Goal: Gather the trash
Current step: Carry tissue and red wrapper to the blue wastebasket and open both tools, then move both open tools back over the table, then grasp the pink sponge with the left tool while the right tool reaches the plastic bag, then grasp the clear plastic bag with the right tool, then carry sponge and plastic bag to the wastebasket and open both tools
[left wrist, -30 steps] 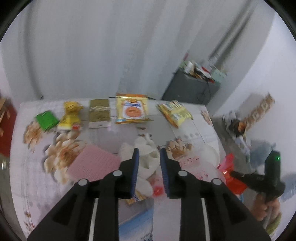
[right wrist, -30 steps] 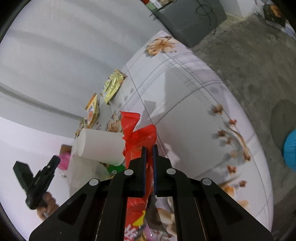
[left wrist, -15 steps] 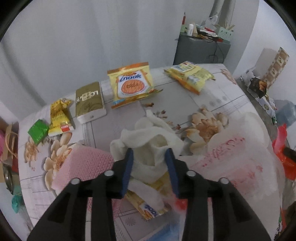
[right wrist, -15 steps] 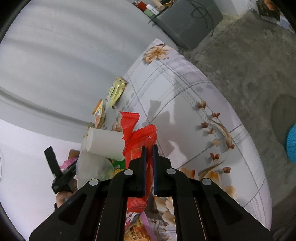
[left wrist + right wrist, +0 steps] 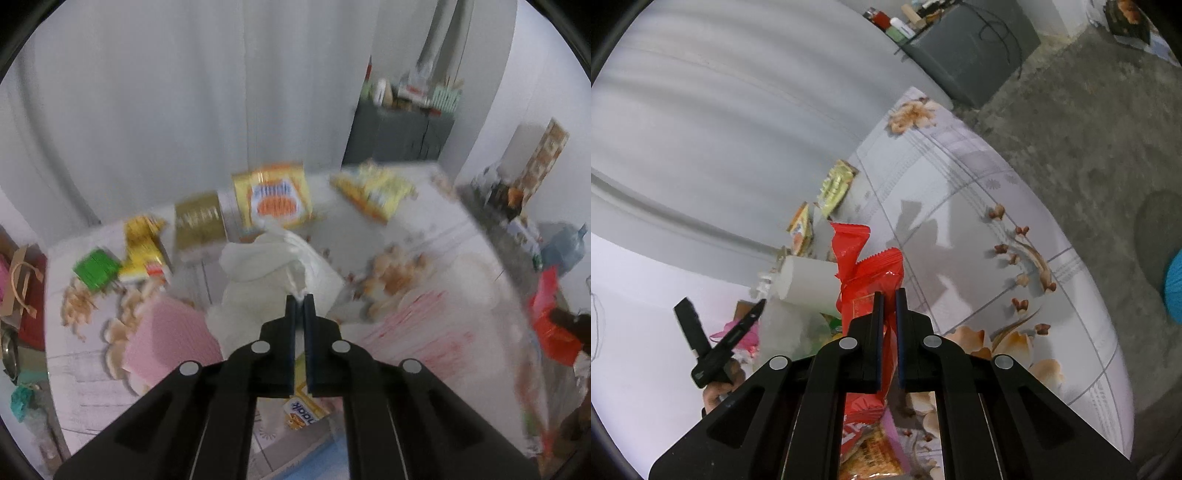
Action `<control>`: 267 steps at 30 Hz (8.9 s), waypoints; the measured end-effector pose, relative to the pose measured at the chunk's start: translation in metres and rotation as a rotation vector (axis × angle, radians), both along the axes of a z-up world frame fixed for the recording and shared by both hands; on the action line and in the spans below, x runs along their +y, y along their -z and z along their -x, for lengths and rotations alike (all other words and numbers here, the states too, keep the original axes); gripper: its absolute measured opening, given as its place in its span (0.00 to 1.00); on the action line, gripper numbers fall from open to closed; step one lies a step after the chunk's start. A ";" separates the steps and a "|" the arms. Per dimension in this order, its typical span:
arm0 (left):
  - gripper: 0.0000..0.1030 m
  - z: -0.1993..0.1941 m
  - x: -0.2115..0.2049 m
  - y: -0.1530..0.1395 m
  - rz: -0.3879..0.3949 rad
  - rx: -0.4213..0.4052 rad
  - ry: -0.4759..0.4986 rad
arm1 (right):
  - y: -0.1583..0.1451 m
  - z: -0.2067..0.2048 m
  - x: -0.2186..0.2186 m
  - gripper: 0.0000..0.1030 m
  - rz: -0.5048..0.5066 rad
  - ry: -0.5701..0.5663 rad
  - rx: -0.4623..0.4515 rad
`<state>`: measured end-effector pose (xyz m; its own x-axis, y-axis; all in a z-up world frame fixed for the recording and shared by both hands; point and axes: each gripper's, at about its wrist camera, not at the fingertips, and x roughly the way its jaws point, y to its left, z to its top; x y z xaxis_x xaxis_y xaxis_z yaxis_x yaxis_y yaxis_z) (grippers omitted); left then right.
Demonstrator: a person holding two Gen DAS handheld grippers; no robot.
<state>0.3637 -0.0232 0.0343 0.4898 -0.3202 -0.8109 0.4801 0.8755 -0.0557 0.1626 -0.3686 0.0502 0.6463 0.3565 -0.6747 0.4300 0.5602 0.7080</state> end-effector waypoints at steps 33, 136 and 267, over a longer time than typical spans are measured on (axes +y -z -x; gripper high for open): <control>0.04 0.326 -0.392 -0.024 0.150 0.275 0.738 | 0.046 0.339 -0.158 0.04 -0.007 0.712 0.092; 0.31 0.003 0.090 0.078 -0.200 -0.067 0.019 | -0.095 -0.060 0.160 0.59 0.111 -0.424 0.008; 0.25 0.370 -0.277 -0.071 0.124 0.087 0.902 | -0.014 0.313 -0.135 0.07 0.335 0.312 -0.054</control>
